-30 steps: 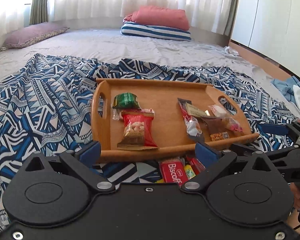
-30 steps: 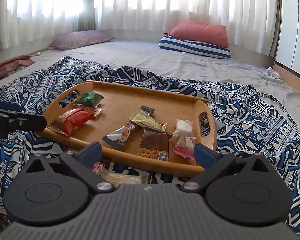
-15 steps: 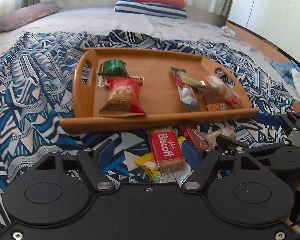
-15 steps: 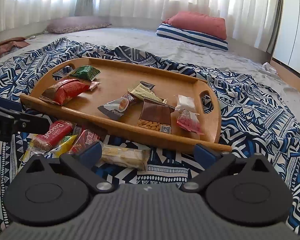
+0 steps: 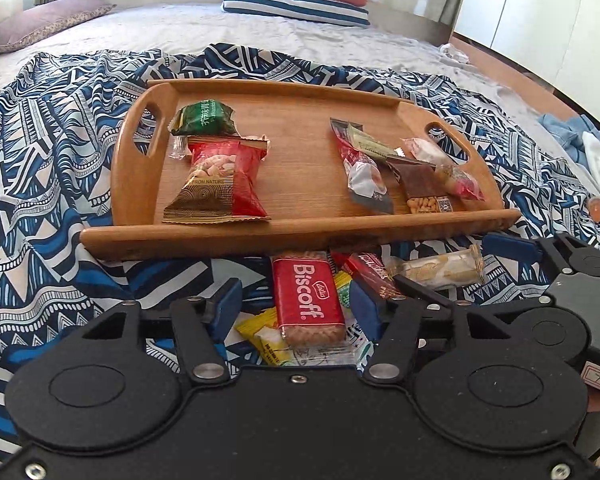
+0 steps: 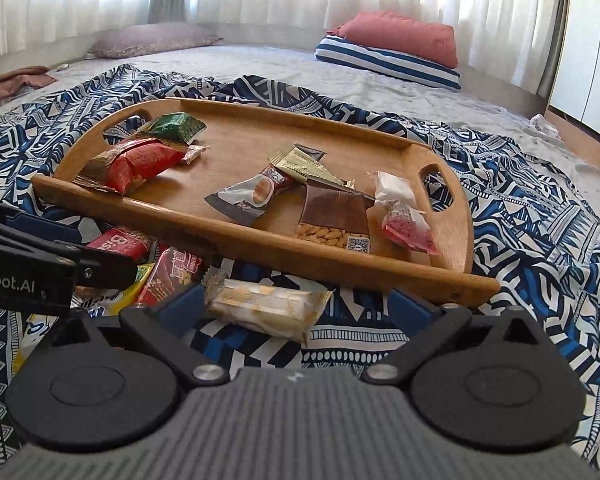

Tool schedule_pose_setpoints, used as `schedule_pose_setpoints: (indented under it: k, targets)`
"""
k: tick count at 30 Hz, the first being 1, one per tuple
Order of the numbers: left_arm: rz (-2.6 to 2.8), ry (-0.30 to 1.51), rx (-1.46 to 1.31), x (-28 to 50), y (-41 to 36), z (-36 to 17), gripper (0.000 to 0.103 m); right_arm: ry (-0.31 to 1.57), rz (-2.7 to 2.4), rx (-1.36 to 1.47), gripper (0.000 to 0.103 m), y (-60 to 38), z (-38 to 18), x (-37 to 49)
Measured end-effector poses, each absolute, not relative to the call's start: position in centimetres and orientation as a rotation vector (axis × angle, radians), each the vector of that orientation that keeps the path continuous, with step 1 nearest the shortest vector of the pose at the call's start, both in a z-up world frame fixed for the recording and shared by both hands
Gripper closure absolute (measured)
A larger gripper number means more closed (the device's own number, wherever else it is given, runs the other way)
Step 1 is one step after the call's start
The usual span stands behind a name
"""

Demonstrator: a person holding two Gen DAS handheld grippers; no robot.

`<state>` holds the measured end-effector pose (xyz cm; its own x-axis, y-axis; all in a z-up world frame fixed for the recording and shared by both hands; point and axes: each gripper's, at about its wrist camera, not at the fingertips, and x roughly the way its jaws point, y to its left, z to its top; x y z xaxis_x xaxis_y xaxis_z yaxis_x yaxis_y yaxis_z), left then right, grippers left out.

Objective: Organize snacks
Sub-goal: 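Grasp the red Biscoff packet with the left tool while the right tool grasps the cream wrapped bar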

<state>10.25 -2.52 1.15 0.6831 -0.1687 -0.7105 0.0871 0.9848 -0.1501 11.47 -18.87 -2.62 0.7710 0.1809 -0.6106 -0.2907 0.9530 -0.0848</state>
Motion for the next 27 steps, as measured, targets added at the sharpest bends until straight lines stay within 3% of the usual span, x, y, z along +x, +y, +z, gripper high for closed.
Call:
schedule_pose_setpoints:
  k: [5, 12, 27]
  targets:
    - [-0.148, 0.805, -0.120, 10.5, -2.6, 0.8, 0.046, 0.662, 0.281, -0.082, 0.000, -20.1, -3.5, 11.9]
    - [-0.172, 0.792, -0.083, 10.1, -3.2, 0.9, 0.072, 0.623, 0.273, -0.095, 0.000, -19.9, -3.9, 11.3]
    - [-0.118, 0.742, -0.046, 8.5, -2.2, 2.1, 0.073, 0.610, 0.269, -0.085, 0.000, -19.9, -3.9, 11.1]
